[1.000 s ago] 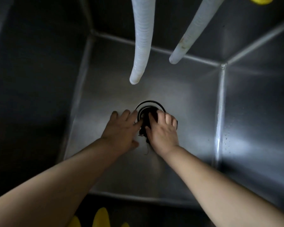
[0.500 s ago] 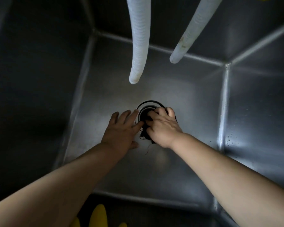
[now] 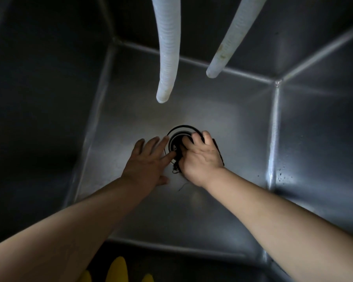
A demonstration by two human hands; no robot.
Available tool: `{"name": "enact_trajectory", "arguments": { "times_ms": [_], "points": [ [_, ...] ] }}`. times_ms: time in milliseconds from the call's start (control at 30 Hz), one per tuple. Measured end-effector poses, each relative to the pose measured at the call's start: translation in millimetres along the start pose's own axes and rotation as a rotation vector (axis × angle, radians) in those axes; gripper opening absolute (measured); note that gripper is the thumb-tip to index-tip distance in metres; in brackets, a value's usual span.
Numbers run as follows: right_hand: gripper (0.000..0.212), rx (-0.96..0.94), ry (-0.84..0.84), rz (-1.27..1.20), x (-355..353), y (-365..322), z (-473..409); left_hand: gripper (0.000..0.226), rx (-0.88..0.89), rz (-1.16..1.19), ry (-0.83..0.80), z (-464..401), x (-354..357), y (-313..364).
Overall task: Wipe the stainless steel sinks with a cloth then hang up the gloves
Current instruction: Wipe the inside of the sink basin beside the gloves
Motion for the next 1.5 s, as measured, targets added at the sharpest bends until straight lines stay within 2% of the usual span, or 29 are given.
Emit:
{"name": "enact_trajectory", "arguments": {
  "times_ms": [100,200,400,467,533,600,733,833,900,967,1100,1200,1300,1500],
  "points": [
    [0.04,0.04,0.015,-0.025,2.3,-3.7,0.3,0.08,0.002,0.009,0.01,-0.1,1.7,0.0],
    [0.037,0.077,0.07,-0.152,3.6,0.6,6.0,0.08,0.006,0.013,0.03,-0.8,4.2,-0.2],
    [0.04,0.293,0.298,-0.506,14.4,10.3,56.4,0.084,0.023,0.072,0.04,-0.4,1.7,-1.9],
    [0.047,0.35,0.276,-0.459,25.8,5.2,83.1,0.095,0.044,0.088,0.036,3.2,-3.3,-5.3],
    [0.059,0.361,0.171,-0.287,37.4,0.5,104.4,0.106,0.05,0.124,0.03,9.9,-11.1,-15.1],
    [0.066,0.337,0.09,-0.168,42.2,0.2,113.7,0.101,-0.002,0.136,0.003,20.8,-22.2,-29.7],
    [0.081,0.266,0.067,-0.074,35.9,-1.3,103.5,0.059,-0.093,0.017,-0.056,50.7,-47.3,-50.2],
    [0.086,0.038,0.066,-0.02,31.9,-34.3,94.5,0.04,-0.206,0.077,-0.088,73.7,-62.5,-61.5],
    [0.085,-0.092,0.048,-0.011,29.6,-64.8,84.9,0.04,-0.271,0.079,-0.094,87.3,-66.9,-70.3],
    [0.083,-0.112,0.037,-0.032,25.8,-86.4,66.9,0.044,-0.317,0.095,-0.097,97.0,-63.8,-78.2],
    [0.079,-0.049,0.112,-0.107,8.9,-92.8,7.7,0.046,-0.396,0.137,-0.075,94.5,-61.2,-78.3],
    [0.076,0.038,0.156,-0.142,-3.6,-91.1,-42.2,0.043,-0.446,0.127,0.008,87.5,-69.6,-80.1],
    [0.074,0.048,0.158,-0.151,-4.8,-98.6,-57.2,0.039,-0.498,0.074,0.056,87.3,-70.2,-93.2],
    [0.069,-0.385,0.106,-0.073,24.4,-126.6,33.1,0.035,-0.473,0.085,0.014,85.7,-55.9,-94.5]
  ]
}}
Point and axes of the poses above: each hand's wrist, its own z-axis away from the middle knuckle, its own x-axis out of the palm, y = z × x, the point moved 5 cm from there along -z, towards the middle knuckle, and after that the axes turned 4 degrees about x, right-handed, at the moved point
